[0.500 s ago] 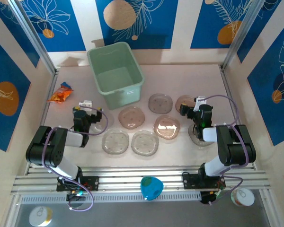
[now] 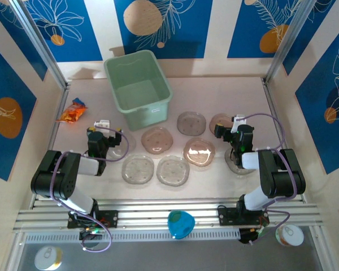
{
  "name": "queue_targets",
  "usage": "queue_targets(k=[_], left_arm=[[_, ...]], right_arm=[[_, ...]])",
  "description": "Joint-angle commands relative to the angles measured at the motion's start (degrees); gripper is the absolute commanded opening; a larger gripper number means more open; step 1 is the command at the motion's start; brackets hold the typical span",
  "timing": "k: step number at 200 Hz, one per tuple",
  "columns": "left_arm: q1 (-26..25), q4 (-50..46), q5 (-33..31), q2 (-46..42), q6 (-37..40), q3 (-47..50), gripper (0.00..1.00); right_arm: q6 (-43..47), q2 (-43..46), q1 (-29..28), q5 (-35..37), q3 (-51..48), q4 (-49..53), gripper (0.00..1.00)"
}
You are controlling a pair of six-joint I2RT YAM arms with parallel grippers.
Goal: Place the plates into the plastic bin on the countertop
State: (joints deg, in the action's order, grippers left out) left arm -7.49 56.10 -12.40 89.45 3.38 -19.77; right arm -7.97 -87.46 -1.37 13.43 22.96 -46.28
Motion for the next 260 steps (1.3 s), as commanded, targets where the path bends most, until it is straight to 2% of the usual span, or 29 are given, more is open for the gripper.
queue_targets(k=[1,128,157,186,205,226,241,260], left_arm=[[0.8,-0.1,1.0,0.3,-0.1,-0.8,1.0],[2.1,-0.9,3.3,0.0,-1.2,-1.1,1.0],[2.4,-4.2,1.9,-6.7,-2.1,0.3,1.0],[2.6,-9.9,0.6,-16.4,-3.2,1.4,1.0],[2.6,-19.7,-2.1,-23.8,-5.9,-1.0,1.0],[2.7,-34.8,-1.7,-29.5,-9.2,-6.8,1.0],[2.6,-44.9,-0.6,-33.0,-12.2,-11.5,1.0],[2.6,-53.6,4.3,-36.6,-14.7,-16.0,1.0]], right_arm=[[0.8,0.3,0.2,-0.8,0.1,-1.5,0.99],[0.1,0.8,0.7,-1.5,0.2,-1.3,0.99],[-1.4,9.3,1.2,1.1,4.9,13.9,0.99],[-5.8,17.7,2.6,-3.2,9.0,26.5,1.0],[-9.8,21.4,3.6,-10.2,14.0,38.6,0.97],[-12.7,22.2,3.7,-14.6,20.5,52.4,0.93],[-15.0,22.1,3.8,-16.5,25.4,61.1,0.92],[-17.2,22.0,3.7,-20.2,29.7,68.5,0.9]])
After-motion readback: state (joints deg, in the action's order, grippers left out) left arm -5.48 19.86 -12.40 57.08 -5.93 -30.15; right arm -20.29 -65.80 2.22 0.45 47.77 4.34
